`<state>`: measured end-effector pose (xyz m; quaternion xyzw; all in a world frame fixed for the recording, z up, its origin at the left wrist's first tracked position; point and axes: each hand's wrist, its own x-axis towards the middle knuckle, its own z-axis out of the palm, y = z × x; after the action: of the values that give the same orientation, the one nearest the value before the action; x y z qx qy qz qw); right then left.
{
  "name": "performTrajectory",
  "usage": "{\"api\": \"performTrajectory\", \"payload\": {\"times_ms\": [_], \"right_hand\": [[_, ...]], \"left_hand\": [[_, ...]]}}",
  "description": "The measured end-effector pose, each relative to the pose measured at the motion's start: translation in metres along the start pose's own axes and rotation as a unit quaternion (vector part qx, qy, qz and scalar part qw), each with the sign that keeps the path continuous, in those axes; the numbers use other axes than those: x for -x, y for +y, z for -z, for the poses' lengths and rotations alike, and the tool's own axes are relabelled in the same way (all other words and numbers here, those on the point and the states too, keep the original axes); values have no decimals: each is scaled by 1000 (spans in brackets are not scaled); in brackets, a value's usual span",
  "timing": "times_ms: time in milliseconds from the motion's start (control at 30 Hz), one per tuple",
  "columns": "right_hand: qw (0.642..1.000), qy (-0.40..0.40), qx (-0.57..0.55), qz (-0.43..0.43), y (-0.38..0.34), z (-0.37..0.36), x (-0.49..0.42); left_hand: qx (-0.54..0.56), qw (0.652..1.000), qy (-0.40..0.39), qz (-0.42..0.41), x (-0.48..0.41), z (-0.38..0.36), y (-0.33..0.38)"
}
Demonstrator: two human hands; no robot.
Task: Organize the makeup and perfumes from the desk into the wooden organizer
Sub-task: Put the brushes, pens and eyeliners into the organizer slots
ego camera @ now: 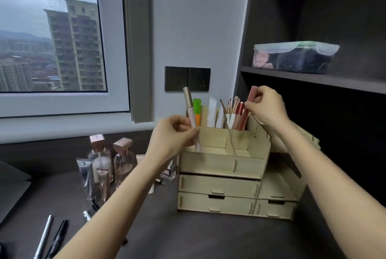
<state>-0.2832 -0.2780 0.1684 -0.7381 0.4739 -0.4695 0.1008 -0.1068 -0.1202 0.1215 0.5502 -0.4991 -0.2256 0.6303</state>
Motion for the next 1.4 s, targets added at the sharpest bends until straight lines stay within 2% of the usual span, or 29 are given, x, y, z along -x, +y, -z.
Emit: {"api": "performTrajectory", "payload": {"times_ms": [133,300,367,433,600,733,767,833,900,933,967,1000,1067,1167,1300,1400], "right_hand": [[998,6,51,24,13,-19,-20],[989,-61,137,13,24,-39,-30],[980,-61,189,27,25,-42,-32],[966,-64,247,45,23,-44,-35],[930,-95,355,5,24,-45,-36],[878,-75,465,87,23,-47,-31],[876,-54,469,97,21,-45,-30],[913,12,396,101,15,-37,-24],[979,29,178,97,4,-29,-8],[995,-21,32,87,-6,-25,4],[987,-97,-101,77,-16,-22,17],[966,-156,-189,78,-25,-21,31],[948,-189,-231,112,-35,-21,49],[949,-159,-232,144,-40,-20,59],[947,-158,-231,156,-41,-18,57],[956,-90,-242,139,-37,-8,36]], "left_hand": [[-19,999,34,-2,-7,13,-11],[-19,999,40,6,-4,23,-22],[-13,999,45,10,-6,23,-24],[-15,999,45,8,-7,23,-24],[-7,999,51,11,-8,18,-28],[-9,999,50,15,-7,14,-30],[-11,999,50,14,-7,13,-30],[-16,999,47,7,-7,12,-30],[-30,998,46,-7,-7,9,-28],[-40,998,47,-18,-8,5,-28],[-53,997,48,-34,-8,1,-28],[-67,995,47,-51,-8,-5,-27],[-84,993,36,-75,-8,-17,-25],[-96,991,27,-92,-9,-30,-24],[-110,989,21,-97,-13,-38,-20],[-102,991,16,-81,-17,-37,-17]]}}
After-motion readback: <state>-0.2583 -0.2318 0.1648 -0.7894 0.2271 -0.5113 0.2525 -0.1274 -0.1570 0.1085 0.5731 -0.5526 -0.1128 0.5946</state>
